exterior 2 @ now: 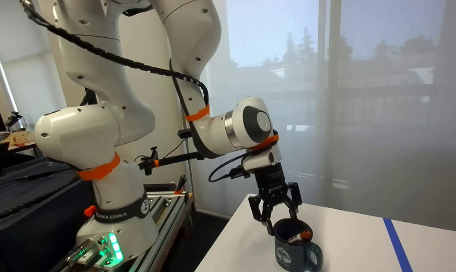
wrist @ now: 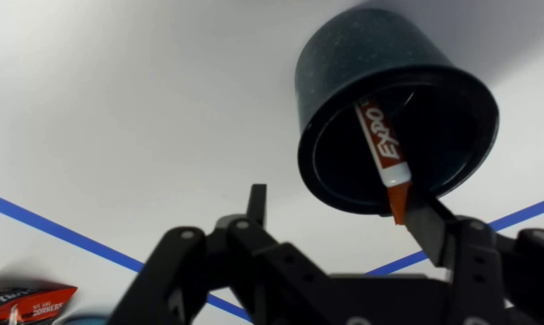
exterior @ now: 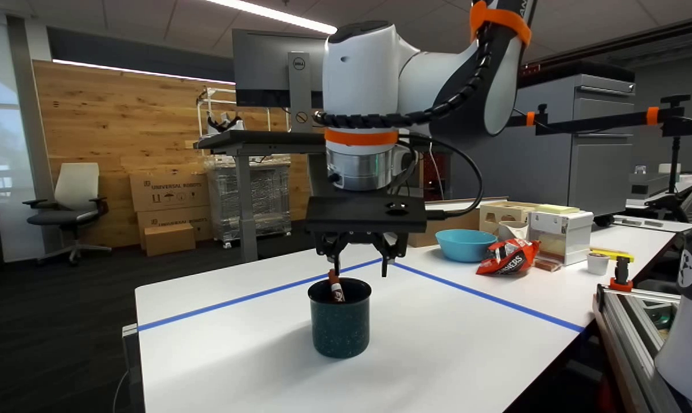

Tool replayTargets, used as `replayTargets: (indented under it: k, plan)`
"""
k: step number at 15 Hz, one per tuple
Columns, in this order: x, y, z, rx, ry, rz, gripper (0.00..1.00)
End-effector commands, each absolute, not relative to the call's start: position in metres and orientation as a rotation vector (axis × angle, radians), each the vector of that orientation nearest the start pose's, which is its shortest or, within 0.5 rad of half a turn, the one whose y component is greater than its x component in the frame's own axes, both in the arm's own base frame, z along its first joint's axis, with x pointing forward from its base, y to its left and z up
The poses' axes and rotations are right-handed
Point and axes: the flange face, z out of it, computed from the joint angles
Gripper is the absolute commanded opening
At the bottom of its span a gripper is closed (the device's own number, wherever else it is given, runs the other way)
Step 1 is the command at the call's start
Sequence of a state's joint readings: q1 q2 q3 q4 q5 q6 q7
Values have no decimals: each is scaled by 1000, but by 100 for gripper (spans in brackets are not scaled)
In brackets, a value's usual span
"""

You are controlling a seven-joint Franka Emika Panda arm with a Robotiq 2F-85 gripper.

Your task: Remove the marker from the cup

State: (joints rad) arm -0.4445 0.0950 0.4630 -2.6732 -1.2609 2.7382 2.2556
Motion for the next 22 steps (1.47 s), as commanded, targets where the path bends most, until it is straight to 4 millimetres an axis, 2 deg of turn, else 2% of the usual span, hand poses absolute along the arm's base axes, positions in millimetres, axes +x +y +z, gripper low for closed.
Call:
replayTargets:
  k: [1,2,3,7,14,19,22]
  plan:
    - [393,46,202,-2818,1610,-663,72]
    - [395,45,202,-2819,1604,-665,66]
    - [396,45,202,-2821,1601,-663,70]
    - [401,46,200,-2835,1562,-656,72]
    - [418,54,194,-2925,1371,-617,79]
    - [420,57,186,-2954,1312,-566,69]
    - [419,59,181,-2963,1298,-541,69]
